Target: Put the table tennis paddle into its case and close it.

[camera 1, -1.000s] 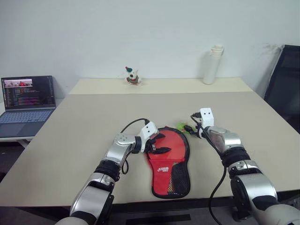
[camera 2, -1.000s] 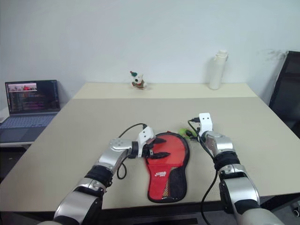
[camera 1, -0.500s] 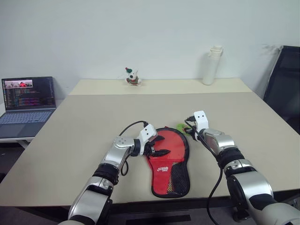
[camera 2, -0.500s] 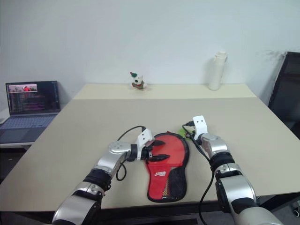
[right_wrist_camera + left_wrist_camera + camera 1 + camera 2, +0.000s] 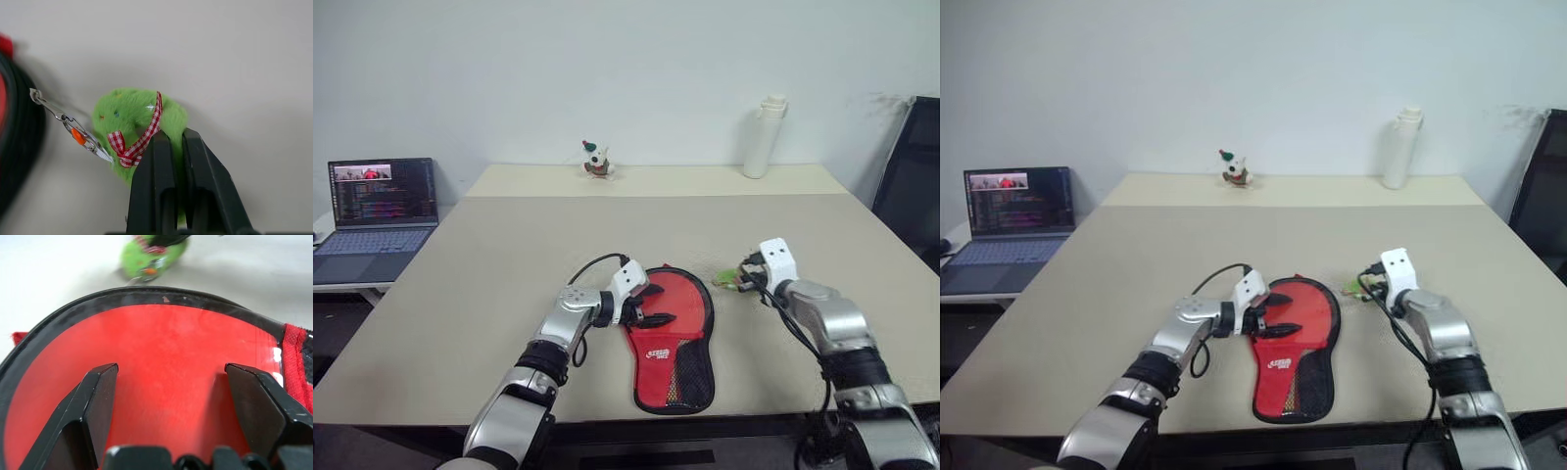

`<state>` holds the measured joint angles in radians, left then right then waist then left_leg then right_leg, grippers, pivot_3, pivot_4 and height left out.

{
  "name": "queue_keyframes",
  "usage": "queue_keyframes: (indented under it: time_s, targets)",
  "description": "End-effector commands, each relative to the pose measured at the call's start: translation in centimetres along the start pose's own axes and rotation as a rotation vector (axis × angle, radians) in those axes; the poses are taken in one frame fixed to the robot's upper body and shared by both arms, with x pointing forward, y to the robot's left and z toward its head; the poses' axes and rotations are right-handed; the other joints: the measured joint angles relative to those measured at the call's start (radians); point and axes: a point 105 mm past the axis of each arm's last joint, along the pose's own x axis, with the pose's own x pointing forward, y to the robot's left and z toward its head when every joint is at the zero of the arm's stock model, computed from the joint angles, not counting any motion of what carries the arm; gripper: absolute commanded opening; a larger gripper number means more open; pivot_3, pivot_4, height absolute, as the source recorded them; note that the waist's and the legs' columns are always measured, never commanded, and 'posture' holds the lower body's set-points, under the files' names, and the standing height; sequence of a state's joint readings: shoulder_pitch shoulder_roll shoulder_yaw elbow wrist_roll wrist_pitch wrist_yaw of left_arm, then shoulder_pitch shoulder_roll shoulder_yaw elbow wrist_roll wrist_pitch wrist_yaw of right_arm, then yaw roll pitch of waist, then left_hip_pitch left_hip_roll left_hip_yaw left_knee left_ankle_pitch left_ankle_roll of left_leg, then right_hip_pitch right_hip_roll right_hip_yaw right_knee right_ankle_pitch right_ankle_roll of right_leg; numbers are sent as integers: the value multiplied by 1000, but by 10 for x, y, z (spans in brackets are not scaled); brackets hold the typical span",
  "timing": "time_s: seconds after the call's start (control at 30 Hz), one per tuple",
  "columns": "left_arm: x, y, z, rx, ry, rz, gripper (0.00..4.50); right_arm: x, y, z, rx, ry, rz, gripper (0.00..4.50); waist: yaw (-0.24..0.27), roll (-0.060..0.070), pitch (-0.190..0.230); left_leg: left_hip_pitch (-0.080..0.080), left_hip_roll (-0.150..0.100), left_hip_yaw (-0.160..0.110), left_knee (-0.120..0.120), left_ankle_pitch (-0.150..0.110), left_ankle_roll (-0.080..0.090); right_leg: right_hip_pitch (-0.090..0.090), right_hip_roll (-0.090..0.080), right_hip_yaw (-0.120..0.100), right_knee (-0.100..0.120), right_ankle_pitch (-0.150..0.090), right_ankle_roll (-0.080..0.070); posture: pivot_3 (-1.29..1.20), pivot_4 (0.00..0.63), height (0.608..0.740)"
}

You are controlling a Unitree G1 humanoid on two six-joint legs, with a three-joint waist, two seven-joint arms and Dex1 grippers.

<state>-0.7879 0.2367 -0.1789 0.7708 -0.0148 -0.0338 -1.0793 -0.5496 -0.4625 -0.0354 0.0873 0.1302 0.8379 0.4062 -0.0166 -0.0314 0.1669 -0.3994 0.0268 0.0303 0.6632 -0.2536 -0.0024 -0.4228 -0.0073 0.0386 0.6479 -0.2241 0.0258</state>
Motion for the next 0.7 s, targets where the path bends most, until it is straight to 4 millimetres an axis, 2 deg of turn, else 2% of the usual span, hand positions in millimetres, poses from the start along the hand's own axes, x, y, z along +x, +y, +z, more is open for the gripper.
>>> queue_keyframes:
  time_s: [0.03, 0.1, 0.2, 0.3, 0.7]
  targets:
    - [10, -8, -9, -11, 40, -30, 3805, -29, 2, 9, -19, -30, 11, 41, 0, 1, 0, 0, 0, 0, 0, 0, 0, 0, 1, 0, 0, -1, 2, 0, 150, 740]
    - [15, -8, -8, -13, 43, -29, 3805, -42, 11, 2, -24, -7, 51, 41, 2, 1, -1, 1, 0, 1, 0, 0, 0, 1, 1, 0, 0, -2, 3, 0, 150, 740]
    - [25, -10, -5, -12, 50, -39, 3805, -73, 38, -16, -46, 51, 185, 41, 16, 2, -1, 1, 0, -1, 1, 0, 0, 2, 1, -1, -1, -2, 3, 0, 150, 740]
    - [32, -12, -4, -8, 54, -48, 3805, -91, 52, -25, -50, 89, 252, 41, 15, 2, -2, 1, 0, 0, 1, 0, 0, 2, 1, -1, -1, -2, 4, 0, 150, 740]
    - [36, -17, -12, -4, 88, -80, 3805, -135, 79, -55, -66, 227, 456, 41, 18, 2, -2, 1, -1, -1, 1, 0, 0, 3, 1, -1, -3, -2, 5, 0, 150, 740]
